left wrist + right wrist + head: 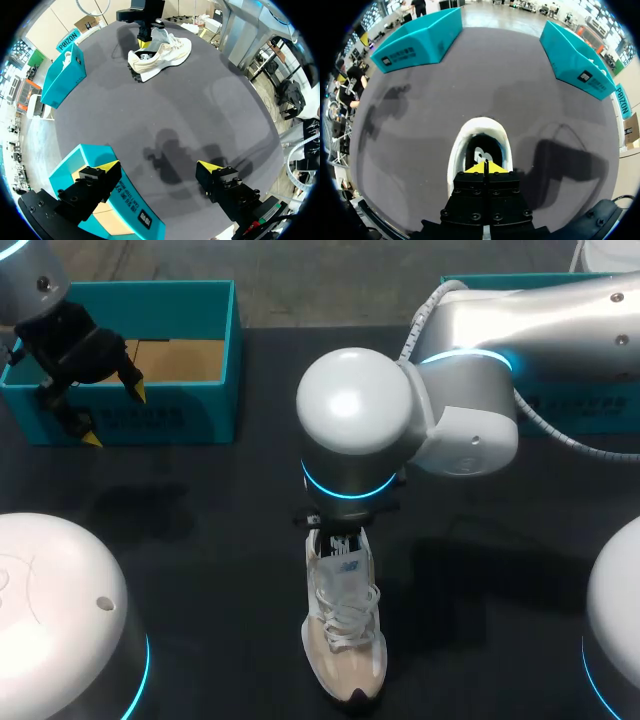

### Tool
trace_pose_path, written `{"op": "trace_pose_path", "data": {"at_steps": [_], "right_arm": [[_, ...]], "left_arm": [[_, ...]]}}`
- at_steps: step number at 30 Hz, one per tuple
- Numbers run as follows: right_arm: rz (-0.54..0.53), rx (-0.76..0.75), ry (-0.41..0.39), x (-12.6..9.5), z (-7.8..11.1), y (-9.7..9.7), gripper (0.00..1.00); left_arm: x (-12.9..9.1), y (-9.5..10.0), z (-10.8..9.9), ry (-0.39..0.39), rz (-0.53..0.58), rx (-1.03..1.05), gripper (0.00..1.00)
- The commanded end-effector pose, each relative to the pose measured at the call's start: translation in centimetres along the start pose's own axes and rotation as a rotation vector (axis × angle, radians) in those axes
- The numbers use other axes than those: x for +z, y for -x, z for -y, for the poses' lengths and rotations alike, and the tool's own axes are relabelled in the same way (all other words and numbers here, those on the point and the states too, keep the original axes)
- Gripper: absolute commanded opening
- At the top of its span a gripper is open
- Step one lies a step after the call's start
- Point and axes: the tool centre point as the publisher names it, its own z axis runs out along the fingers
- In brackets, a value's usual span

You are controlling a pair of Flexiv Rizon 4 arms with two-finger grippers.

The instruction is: Take the shoe out of the shoebox, open the shoe tongue, remove and reinsert the insole, then place the shoe into the shoebox

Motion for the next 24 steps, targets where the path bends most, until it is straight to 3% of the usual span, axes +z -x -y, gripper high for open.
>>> {"op": "trace_pose_path", "data": {"at_steps": [1,24], "right_arm": [[0.034,0.101,0.048,1.1,1.3,-0.7,0.0],[0.13,0.147,0.02,5.1,0.6,0.1,0.0]], "left_arm": [[0.0,0.0,0.0,0.003,-0.003,0.0,1.0],[0.0,0.0,0.0,0.003,-0.003,0.0,1.0]]}}
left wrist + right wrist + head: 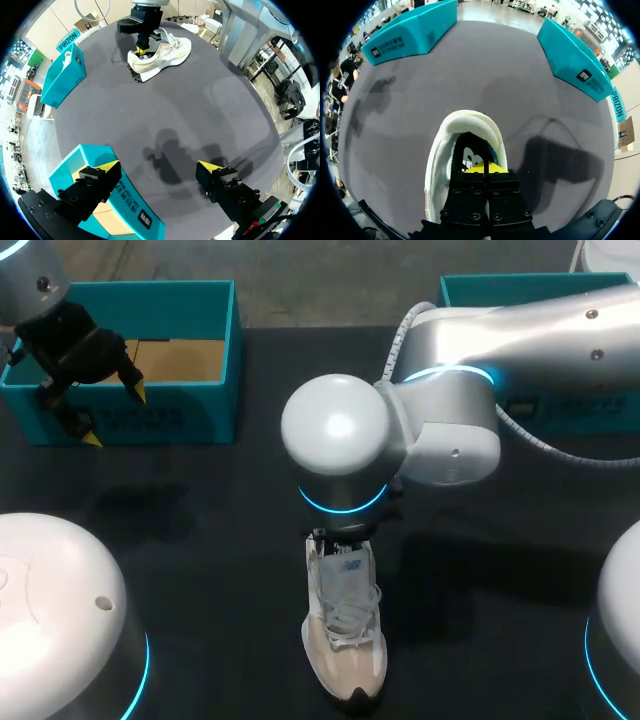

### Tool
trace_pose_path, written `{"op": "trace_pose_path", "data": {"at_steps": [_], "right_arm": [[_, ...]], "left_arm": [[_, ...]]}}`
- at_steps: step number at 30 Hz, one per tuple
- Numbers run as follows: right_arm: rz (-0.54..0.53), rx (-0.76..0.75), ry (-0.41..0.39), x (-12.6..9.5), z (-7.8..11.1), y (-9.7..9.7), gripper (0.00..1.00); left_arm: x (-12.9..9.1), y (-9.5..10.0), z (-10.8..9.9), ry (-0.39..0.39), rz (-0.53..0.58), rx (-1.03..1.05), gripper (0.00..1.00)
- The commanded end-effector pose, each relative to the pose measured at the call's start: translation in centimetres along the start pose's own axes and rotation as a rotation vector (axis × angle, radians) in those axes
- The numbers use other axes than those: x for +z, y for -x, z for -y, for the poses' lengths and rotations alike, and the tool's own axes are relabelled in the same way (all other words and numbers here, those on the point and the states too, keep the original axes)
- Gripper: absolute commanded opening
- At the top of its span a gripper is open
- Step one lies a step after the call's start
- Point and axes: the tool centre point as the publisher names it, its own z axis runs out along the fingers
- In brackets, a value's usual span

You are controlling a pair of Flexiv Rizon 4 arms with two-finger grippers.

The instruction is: Take the shoe out of the shoebox, open the shoe tongue, remove and reinsert the insole, then place the shoe into the shoebox

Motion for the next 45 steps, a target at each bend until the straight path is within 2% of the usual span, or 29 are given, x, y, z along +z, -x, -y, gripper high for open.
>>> {"op": "trace_pose_path", "data": {"at_steps": [1,5,13,17,26,39,42,45], "right_arm": [[0.052,0.177,0.016,1.4,0.6,-1.2,0.0],[0.062,0.184,0.01,1.6,0.6,-1.4,0.0],[0.132,0.187,0.049,-1.0,0.7,-1.5,0.0],[0.165,0.192,0.046,-1.5,0.9,-1.1,0.0],[0.204,0.217,0.012,-0.1,1.5,0.0,0.0],[0.179,0.251,-0.031,2.8,2.4,-0.4,0.0],[0.16,0.253,-0.032,2.9,2.4,-0.6,0.0],[0.164,0.253,-0.012,2.0,2.5,-0.9,0.0]], "left_arm": [[0.0,0.0,0.0,0.003,-0.003,0.0,1.0],[0.0,0.0,0.0,0.003,-0.003,0.0,1.0],[0.0,0.0,0.0,0.003,-0.003,0.0,1.0],[0.0,0.0,0.0,0.003,-0.003,0.0,1.0],[0.0,0.0,0.0,0.003,-0.003,0.0,1.0],[0.0,0.0,0.0,0.003,-0.003,0.0,1.0],[0.0,0.0,0.0,0.003,-0.003,0.0,1.0],[0.0,0.0,0.0,0.003,-0.003,0.0,1.0]]}}
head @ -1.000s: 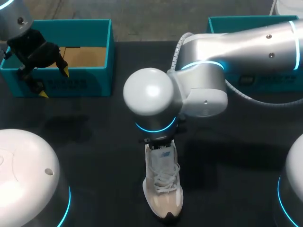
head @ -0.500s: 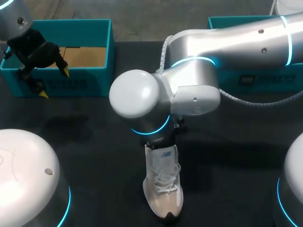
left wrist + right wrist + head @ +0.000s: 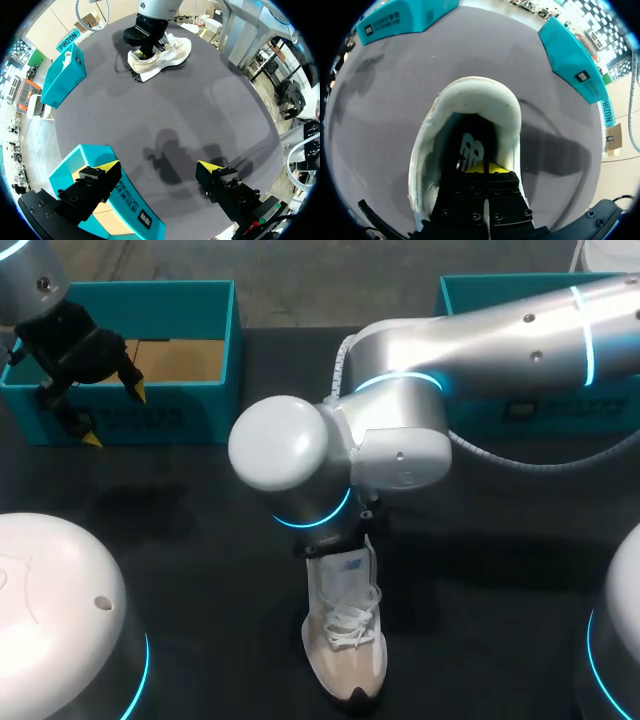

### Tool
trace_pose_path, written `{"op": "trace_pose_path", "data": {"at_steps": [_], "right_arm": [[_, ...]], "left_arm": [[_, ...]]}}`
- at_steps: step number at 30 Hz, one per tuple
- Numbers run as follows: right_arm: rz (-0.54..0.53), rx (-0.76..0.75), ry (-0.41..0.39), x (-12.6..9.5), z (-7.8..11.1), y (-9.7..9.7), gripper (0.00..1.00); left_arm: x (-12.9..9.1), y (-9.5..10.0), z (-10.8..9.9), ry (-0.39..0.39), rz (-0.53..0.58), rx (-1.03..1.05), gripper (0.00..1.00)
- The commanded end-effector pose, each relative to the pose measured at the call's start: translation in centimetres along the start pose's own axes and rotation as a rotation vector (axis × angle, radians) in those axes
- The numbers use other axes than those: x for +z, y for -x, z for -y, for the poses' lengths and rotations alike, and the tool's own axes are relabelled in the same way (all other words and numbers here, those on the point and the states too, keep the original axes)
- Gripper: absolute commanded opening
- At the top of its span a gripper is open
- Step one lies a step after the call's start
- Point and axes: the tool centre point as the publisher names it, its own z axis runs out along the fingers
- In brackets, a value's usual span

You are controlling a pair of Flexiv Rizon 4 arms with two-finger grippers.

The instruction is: Take the shoe out of the shoebox, open the shoe tongue, remove and reinsert the insole, then place the shoe into the shoebox

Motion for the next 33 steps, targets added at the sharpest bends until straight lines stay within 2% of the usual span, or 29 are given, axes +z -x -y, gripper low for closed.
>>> {"op": "trace_pose_path", "data": {"at_steps": [1,5,8,12,25,33], "right_arm": [[0.025,0.323,0.04,-0.6,0.8,-0.7,0.0],[0.066,0.322,0.062,-2.2,0.7,-0.3,0.0],[0.084,0.321,0.064,-2.4,0.6,0.0,0.0],[0.088,0.327,0.064,-1.9,0.5,0.3,0.0],[0.075,0.367,0.004,2.3,0.2,0.0,0.0],[-0.021,0.347,0.039,1.4,0.1,-1.7,0.0]], "left_arm": [[0.0,0.0,0.0,0.003,-0.003,0.0,1.0],[0.0,0.0,0.0,0.003,-0.003,0.0,1.0],[0.0,0.0,0.0,0.003,-0.003,0.0,1.0],[0.0,0.0,0.0,0.003,-0.003,0.0,1.0],[0.0,0.0,0.0,0.003,-0.003,0.0,1.0],[0.0,0.0,0.0,0.003,-0.003,0.0,1.0]]}}
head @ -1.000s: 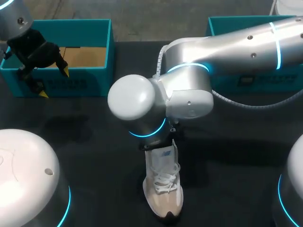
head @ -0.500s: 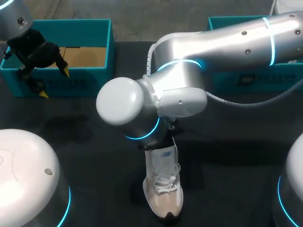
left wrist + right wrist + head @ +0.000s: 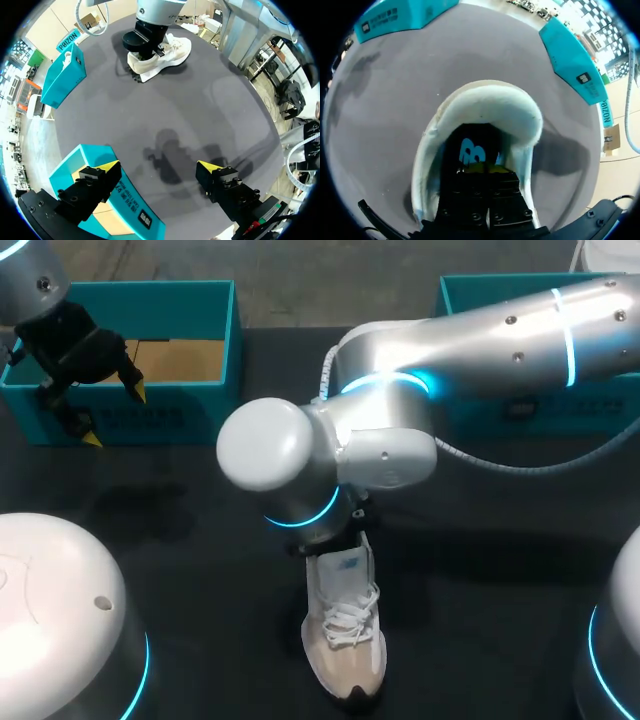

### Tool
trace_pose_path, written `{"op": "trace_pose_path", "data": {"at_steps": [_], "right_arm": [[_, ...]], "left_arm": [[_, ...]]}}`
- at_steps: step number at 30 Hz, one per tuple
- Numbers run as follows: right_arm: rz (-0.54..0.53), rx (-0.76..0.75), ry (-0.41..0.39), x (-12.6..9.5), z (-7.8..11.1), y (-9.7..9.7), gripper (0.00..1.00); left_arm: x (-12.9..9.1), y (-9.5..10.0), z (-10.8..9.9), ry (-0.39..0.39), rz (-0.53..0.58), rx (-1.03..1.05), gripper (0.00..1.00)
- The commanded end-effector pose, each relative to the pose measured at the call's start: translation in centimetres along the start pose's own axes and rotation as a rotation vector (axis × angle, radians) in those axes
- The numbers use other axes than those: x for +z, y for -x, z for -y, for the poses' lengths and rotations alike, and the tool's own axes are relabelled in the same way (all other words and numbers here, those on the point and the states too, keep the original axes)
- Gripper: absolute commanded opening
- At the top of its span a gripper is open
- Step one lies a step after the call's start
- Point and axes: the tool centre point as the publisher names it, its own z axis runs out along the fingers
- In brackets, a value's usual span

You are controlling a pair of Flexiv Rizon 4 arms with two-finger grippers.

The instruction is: Take the shoe out of the shoebox, open the shoe tongue, remove and reinsert the insole, then place the shoe into the shoebox

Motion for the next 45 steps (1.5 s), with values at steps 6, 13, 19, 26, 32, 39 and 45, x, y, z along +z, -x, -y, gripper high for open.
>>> {"op": "trace_pose_path", "data": {"at_steps": [6,13,19,26,32,39,45], "right_arm": [[-0.011,0.329,0.087,-2.0,0.2,-0.3,0.0],[0.008,0.31,0.128,-3.8,-1.3,0.5,0.0],[-0.047,0.298,0.12,-2.9,-2.2,0.1,0.0],[-0.163,0.323,0.041,-0.1,-1.6,-0.9,0.0],[-0.202,0.326,0.004,1.4,-1.2,-1.8,0.0],[-0.196,0.325,0.033,-0.9,-1.1,-1.7,0.0],[-0.177,0.31,0.038,-2.4,-1.3,-2.2,0.0]], "left_arm": [[0.0,0.0,0.0,0.003,-0.003,0.0,1.0],[0.0,0.0,0.0,0.003,-0.003,0.0,1.0],[0.0,0.0,0.0,0.003,-0.003,0.0,1.0],[0.0,0.0,0.0,0.003,-0.003,0.0,1.0],[0.0,0.0,0.0,0.003,-0.003,0.0,1.0],[0.0,0.0,0.0,0.003,-0.003,0.0,1.0],[0.0,0.0,0.0,0.003,-0.003,0.0,1.0]]}}
